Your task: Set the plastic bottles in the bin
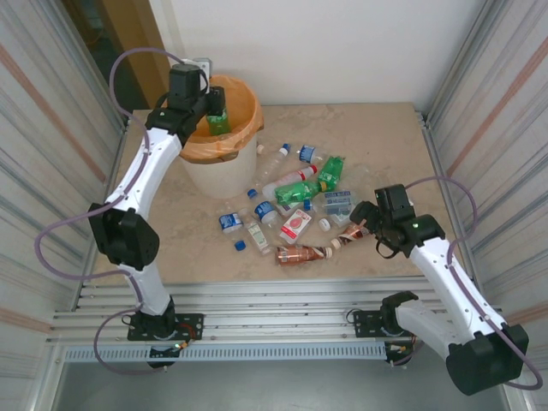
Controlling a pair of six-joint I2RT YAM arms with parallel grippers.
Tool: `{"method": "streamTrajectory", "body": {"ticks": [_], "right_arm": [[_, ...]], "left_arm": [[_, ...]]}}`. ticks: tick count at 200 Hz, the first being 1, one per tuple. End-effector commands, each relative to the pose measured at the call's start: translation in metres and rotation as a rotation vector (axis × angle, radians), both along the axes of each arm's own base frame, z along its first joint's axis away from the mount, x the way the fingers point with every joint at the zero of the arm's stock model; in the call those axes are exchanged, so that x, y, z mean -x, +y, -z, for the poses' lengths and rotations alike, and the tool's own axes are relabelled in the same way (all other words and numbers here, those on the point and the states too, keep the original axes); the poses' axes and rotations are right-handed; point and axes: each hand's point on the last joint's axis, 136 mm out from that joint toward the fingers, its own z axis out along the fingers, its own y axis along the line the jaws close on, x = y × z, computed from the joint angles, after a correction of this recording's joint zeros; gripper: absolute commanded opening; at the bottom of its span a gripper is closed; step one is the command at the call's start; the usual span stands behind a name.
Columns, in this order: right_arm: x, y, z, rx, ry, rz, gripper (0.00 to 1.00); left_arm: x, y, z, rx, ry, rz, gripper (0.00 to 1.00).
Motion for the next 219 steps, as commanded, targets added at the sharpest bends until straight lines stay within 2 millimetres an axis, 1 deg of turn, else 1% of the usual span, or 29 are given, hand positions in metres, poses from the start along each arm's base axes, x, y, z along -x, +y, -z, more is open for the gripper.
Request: {"method": "streamTrajectory", "body": {"ticks": [1,34,46,92,124,149,196,219], "right_arm": [[0.003,0.003,0.010,-0.055,0.010,0.030,0.98],[0.001,0.010,0.027,-0.092,0.034,0.024,0.99],[0.000,0.011,0.032,-0.092,0.041,0.024,0.99],[-0.003,0.014,0.045,-0.112,0.043,0.036,1.00],[-0.002,0.012,0.049,-0.102,0.054,0.038,0.99],[-0.002,0.011,0.048,-0.097,0.051,0.040,0.99],[-0.004,0.013,0.048,-0.108,0.050,0.038,0.97],[-0.005,0.015,0.048,-0.109,0.047,0.032,0.96]], "left_arm": [[-0.004,0.008,0.000,-0.013,-0.009,-0.025,0.12],[-0.005,0.008,0.012,-0.013,0.015,-0.026,0.29],[-0.005,0.010,0.014,-0.015,0.020,-0.029,0.32],[-0.001,0.012,0.010,-0.014,0.017,-0.033,0.54],[0.005,0.011,0.000,0.003,0.003,-0.028,0.67],[0.013,0.010,-0.010,0.028,-0.008,-0.014,0.78],[0.040,0.007,-0.034,0.105,-0.035,0.021,0.98],[0.058,0.005,-0.045,0.148,-0.052,0.045,0.99]]}}
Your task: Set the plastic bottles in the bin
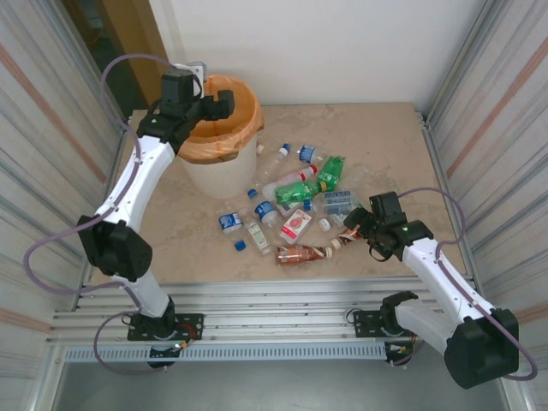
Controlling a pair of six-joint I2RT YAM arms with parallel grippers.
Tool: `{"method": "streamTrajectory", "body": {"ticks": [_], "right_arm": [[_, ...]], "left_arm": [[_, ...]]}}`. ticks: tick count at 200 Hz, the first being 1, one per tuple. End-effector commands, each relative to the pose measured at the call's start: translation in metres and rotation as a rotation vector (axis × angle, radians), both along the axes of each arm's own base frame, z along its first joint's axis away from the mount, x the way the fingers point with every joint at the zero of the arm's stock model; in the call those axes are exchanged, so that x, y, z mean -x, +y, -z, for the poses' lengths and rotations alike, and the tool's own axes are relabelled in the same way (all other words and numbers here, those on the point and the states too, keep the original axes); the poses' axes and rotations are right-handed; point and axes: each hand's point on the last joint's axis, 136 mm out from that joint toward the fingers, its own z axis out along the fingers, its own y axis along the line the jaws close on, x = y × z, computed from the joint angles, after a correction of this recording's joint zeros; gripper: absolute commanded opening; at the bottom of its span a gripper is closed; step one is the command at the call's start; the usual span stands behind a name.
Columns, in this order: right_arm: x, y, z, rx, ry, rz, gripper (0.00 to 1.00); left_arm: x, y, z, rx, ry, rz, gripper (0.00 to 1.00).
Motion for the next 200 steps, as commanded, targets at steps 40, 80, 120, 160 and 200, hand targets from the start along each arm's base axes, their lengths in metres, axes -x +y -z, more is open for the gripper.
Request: {"method": "streamTrajectory", "body": {"ticks": [40,80,120,160,200], "right_arm": [[-0.001,0.003,0.003,-0.011,0.003,0.017,0.96],[-0.004,0.008,0.016,-0.004,0.040,0.003,0.92],[-0.009,0.016,0.029,0.003,0.068,-0.017,0.86],[-0.011,0.023,0.042,0.002,0.099,-0.025,0.80],[-0.011,0.025,0.054,0.015,0.138,-0.020,0.77]], "left_arm": [[0.056,-0.004,-0.045,0.114,-0.098,0.058,0.99],[0.091,-0.015,-0.047,0.143,-0.114,0.106,0.99],[0.130,-0.027,-0.039,0.209,-0.119,0.162,0.99],[0.160,-0.026,-0.023,0.283,-0.114,0.158,0.99],[0.172,-0.018,-0.009,0.321,-0.102,0.124,0.99]]}}
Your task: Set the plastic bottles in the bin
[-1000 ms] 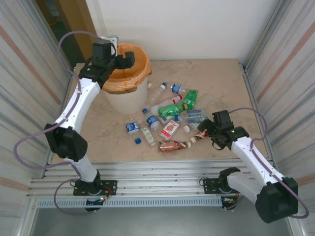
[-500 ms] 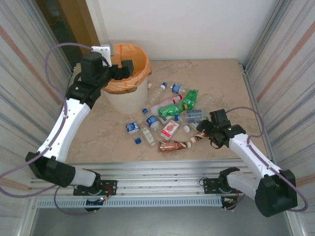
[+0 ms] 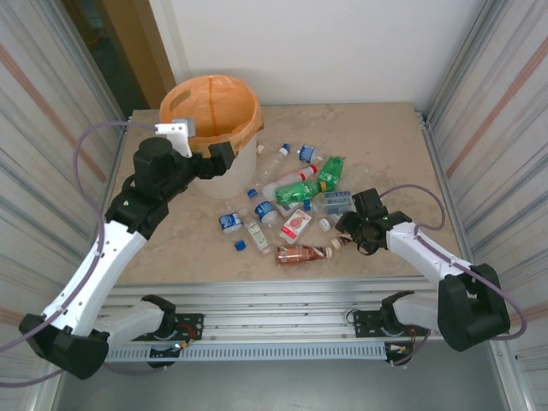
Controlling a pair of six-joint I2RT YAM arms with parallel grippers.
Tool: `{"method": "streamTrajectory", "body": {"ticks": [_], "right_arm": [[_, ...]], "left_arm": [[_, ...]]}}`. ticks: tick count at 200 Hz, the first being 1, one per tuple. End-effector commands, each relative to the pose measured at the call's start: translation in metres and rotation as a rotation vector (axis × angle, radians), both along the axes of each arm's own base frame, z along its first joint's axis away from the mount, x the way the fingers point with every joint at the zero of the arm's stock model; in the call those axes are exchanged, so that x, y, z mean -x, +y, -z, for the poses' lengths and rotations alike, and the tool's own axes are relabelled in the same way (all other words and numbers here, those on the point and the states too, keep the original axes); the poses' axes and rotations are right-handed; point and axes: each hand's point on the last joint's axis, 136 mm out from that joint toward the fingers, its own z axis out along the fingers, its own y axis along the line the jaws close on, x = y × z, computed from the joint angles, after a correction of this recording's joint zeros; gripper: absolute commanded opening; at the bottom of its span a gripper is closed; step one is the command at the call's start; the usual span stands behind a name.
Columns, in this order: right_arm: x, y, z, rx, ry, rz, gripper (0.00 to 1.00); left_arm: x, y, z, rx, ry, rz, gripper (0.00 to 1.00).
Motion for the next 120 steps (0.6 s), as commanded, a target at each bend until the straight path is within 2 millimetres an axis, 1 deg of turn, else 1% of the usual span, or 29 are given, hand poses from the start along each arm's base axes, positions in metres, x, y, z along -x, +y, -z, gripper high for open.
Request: {"method": "streamTrajectory", "body": {"ticks": [1,42,94,120], "right_arm": [[0.004,0.000,0.010,-0.002,0.032,0.028,0.77],[0.008,-0.004,0.024,0.012,0.062,0.054,0.73],[0.011,-0.013,0.035,0.034,0.086,0.073,0.72],[0.011,-0.018,0.039,0.040,0.094,0.077,0.70]], "left_arm": [[0.005,0.004,-0.008,0.064,-0.029,-0.027,0.99],[0.007,0.006,0.000,0.075,-0.009,-0.037,0.99],[0.006,0.005,0.000,0.085,-0.007,-0.033,0.99],[0.004,0.003,0.004,0.086,0.004,-0.032,0.99]]}}
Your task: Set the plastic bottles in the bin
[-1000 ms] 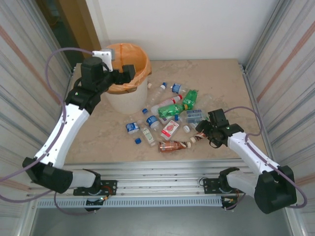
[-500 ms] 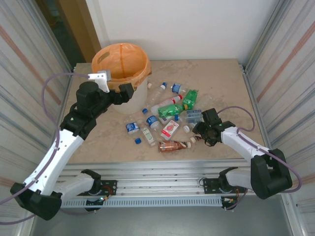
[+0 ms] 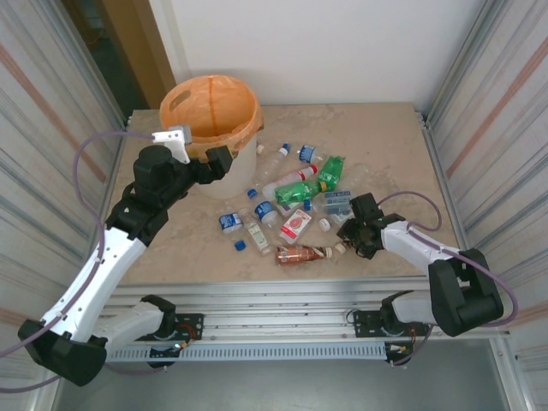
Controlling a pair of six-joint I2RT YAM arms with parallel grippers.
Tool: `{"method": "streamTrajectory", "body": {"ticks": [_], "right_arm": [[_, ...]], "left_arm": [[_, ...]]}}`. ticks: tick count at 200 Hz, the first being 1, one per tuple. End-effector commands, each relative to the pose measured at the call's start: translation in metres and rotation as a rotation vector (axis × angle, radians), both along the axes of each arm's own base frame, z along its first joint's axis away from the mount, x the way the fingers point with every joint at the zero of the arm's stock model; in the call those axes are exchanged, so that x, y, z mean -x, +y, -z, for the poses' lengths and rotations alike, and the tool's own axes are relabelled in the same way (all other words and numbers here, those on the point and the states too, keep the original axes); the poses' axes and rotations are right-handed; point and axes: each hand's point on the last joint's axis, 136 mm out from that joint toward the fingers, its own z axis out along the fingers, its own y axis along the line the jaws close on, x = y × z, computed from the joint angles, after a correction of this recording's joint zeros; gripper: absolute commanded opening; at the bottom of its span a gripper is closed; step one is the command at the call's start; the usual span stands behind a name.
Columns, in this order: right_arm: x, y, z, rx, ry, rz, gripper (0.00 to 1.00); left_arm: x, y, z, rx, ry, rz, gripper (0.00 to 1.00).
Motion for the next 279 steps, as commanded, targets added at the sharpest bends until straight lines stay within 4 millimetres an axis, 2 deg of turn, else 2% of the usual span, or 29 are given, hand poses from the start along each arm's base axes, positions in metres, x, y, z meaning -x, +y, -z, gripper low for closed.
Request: {"method": "streamTrajectory", "body": {"ticks": [1,96,139,155,193,228,249,253,279], "right_arm": [[0.002,-0.008,0.007,0.022,0.014,0.025,0.70],[0.002,-0.011,0.017,0.026,0.043,0.016,0.45],[0.002,-0.015,0.009,0.048,0.024,0.013,0.28],[0.003,-0.020,0.001,0.072,0.010,0.010,0.25],[0.001,-0.031,-0.028,0.134,-0.058,-0.009,0.19],[-0.004,-0.033,-0.066,0.163,-0.173,-0.063,0.15],[-0.011,-0.024,-0.092,0.163,-0.268,-0.133,0.15],[-0.013,-0.022,-0.105,0.156,-0.313,-0.145,0.15],[-0.022,0.001,-0.149,0.141,-0.470,-0.266,0.14]], "left_arm": [[0.001,0.001,-0.006,0.023,-0.021,-0.009,0.99],[0.001,0.000,-0.008,0.032,-0.018,-0.008,0.99],[0.002,0.002,-0.006,0.024,-0.012,-0.015,0.99],[0.002,0.002,-0.005,0.017,-0.006,-0.016,0.99],[0.003,0.002,-0.004,0.011,0.001,-0.010,0.99],[0.003,-0.001,-0.006,0.005,0.003,0.010,0.99],[0.003,-0.005,-0.007,-0.006,0.013,0.032,0.99],[0.003,-0.006,-0.006,-0.008,0.018,0.035,0.99],[0.003,-0.013,-0.008,0.009,0.018,0.071,0.99]]}}
